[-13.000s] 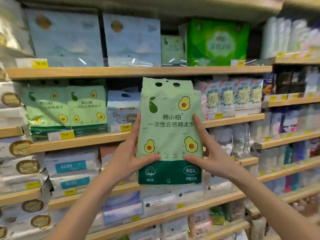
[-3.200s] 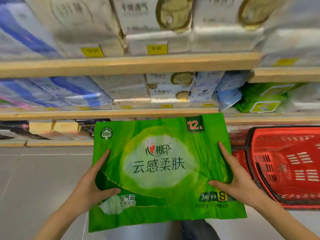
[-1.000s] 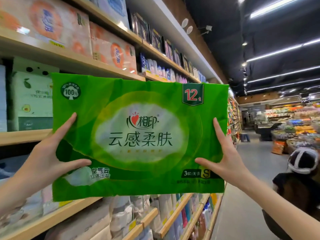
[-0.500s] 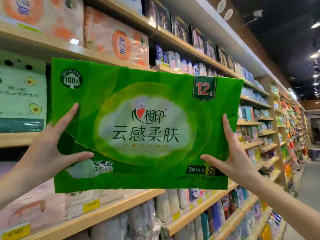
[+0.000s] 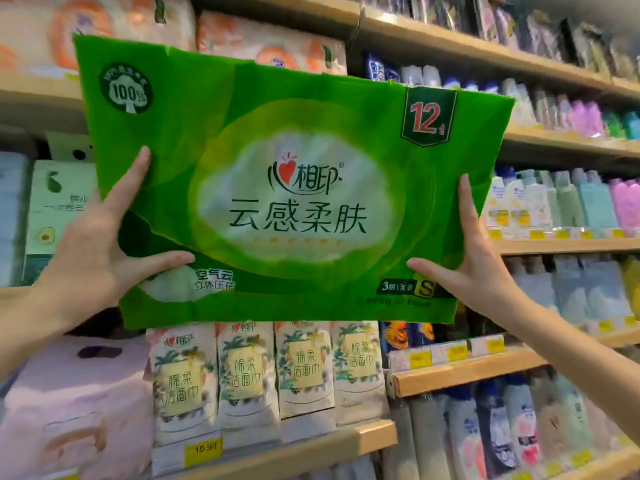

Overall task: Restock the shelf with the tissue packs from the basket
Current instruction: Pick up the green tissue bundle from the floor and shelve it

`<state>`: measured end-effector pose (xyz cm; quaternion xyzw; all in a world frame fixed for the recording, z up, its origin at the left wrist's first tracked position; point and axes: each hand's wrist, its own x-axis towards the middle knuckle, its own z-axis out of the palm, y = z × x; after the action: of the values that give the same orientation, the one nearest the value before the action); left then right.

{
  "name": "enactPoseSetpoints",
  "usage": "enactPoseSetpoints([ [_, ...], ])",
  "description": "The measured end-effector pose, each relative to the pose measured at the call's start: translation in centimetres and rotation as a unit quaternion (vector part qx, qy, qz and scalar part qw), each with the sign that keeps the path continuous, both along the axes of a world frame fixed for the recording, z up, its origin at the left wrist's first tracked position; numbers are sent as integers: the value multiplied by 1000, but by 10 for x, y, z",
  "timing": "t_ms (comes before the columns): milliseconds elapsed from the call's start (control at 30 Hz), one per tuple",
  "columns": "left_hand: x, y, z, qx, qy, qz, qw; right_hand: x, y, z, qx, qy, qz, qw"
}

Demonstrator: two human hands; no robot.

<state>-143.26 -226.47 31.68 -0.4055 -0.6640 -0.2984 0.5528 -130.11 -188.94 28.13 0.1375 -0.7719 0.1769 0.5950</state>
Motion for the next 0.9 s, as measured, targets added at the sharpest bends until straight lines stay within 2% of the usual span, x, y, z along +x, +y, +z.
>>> enactPoseSetpoints([
  [200,-15,10,30,24,52,46,997,-49,7,37,17,55,30,998],
  [300,-32,13,48,23,94,57,994,-74,12,57,25,78,15,997],
  [600,-74,25,72,56,130,83,986,-142,21,102,17,114,32,993],
  [767,-96,24,72,62,118,114,984,-176,21,108,23,103,49,993],
  [900,-109,13,67,71,66,128,987,-203,17,103,45,83,61,994],
])
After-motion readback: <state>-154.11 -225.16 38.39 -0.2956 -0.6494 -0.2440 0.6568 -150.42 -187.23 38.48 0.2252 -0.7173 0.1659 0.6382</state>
